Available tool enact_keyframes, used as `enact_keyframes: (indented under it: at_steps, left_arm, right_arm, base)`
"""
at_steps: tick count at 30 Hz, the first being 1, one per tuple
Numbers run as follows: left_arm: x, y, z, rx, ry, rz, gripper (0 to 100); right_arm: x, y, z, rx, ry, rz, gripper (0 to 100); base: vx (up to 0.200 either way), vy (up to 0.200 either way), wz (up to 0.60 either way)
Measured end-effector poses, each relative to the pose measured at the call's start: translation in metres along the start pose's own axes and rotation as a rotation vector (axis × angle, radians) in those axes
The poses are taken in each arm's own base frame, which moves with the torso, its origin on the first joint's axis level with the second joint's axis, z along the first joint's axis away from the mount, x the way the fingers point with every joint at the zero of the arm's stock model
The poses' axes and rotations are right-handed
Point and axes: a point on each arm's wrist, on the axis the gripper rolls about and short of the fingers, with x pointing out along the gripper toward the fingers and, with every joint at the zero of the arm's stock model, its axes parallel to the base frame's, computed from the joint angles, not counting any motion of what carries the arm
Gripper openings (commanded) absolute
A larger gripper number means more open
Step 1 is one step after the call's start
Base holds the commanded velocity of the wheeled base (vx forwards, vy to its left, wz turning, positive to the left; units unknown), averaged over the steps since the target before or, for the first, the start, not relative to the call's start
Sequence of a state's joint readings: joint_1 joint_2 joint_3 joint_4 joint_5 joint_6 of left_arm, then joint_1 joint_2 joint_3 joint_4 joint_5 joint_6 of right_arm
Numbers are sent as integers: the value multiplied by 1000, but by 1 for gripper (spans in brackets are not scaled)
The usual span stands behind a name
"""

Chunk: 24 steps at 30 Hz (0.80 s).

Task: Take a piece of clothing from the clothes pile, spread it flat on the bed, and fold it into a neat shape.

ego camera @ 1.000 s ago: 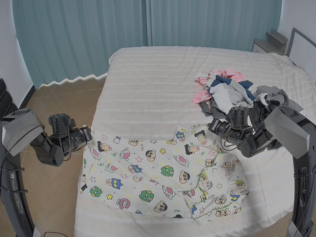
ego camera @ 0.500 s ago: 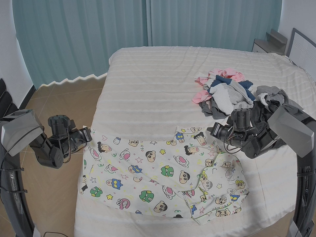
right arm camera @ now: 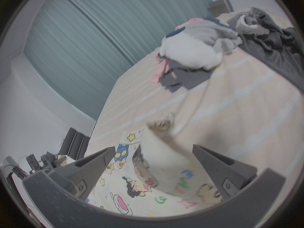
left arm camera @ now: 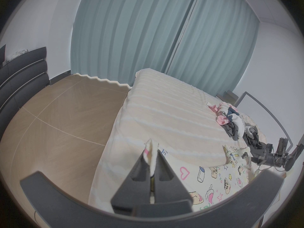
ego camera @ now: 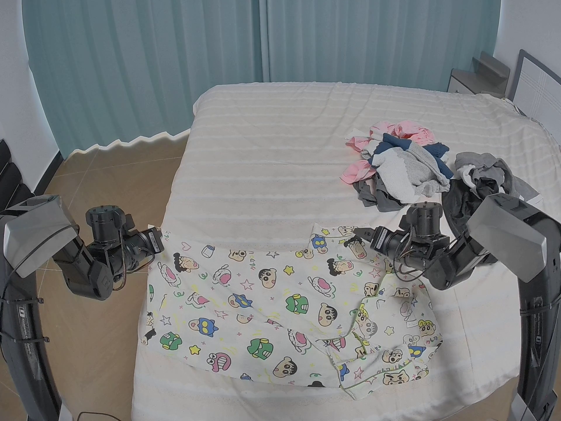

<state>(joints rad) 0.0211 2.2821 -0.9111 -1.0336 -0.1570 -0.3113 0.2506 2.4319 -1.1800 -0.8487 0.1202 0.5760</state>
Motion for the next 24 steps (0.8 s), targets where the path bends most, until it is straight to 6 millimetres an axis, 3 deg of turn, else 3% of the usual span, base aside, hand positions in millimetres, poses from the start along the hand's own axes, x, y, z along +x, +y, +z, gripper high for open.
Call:
enact_keyframes:
  at_steps: [7, 13, 14, 24]
  left_arm:
    - [1, 0, -1, -2, 11, -8, 0]
    - [1, 1, -2, -2, 11, -9, 0]
    - [1, 1, -2, -2, 11, -8, 0]
    - [0, 2, -3, -1, 10, -3, 0]
  right_arm:
    - [21, 12, -22, -10, 0, 25, 100]
    - [31, 12, -27, -16, -30, 31, 100]
    - [32, 12, -27, -16, -32, 32, 0]
    - [31, 11, -22, -21, -81, 38, 0]
  base:
    - [0, 0, 0]
    - [0, 0, 0]
    - [0, 0, 0]
    - [0, 0, 0]
